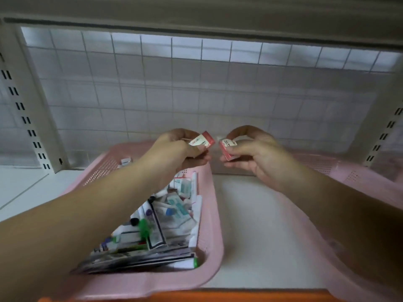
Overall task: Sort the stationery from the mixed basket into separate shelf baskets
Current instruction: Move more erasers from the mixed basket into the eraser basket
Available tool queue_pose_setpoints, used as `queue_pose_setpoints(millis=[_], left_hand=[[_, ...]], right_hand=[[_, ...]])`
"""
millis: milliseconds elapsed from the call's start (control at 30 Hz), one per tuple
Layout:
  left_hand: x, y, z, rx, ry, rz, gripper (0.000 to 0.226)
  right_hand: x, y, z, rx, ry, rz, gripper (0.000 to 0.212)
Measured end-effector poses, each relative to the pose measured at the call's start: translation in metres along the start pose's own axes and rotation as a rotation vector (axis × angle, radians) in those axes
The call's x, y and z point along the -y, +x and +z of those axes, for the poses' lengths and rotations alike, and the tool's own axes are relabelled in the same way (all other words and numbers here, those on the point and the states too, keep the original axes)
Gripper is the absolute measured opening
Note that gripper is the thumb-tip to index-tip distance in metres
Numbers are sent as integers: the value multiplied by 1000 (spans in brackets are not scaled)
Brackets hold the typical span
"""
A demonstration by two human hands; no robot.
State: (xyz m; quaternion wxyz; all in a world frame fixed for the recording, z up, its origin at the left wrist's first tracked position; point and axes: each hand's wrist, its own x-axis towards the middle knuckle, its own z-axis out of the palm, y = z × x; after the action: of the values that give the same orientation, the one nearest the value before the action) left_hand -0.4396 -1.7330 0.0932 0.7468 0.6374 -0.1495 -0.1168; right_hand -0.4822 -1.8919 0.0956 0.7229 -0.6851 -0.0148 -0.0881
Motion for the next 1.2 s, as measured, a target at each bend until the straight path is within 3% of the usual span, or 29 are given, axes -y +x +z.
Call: queue_pose_setpoints(millis=[233,467,633,800,1033,1200], left_hand=[[4,5,75,8,85,-46,22],[24,20,142,67,506,81,17],[50,29,177,74,626,125,23],[63,40,204,114,1016,204,25],[84,61,220,163,1405,120,31],[93,70,225,198,1663,98,21]], right_hand=[[10,-26,-77,-63,-260,-88,48],[21,-43,-164,-37,-535,26,22],[8,-35,-212,-59,-810,91,22],[-6,-14,-230,52,-1110,108,27],[-34,4,-228,197,-1184,218,32],[-52,9,-229,219,-1177,210,30]])
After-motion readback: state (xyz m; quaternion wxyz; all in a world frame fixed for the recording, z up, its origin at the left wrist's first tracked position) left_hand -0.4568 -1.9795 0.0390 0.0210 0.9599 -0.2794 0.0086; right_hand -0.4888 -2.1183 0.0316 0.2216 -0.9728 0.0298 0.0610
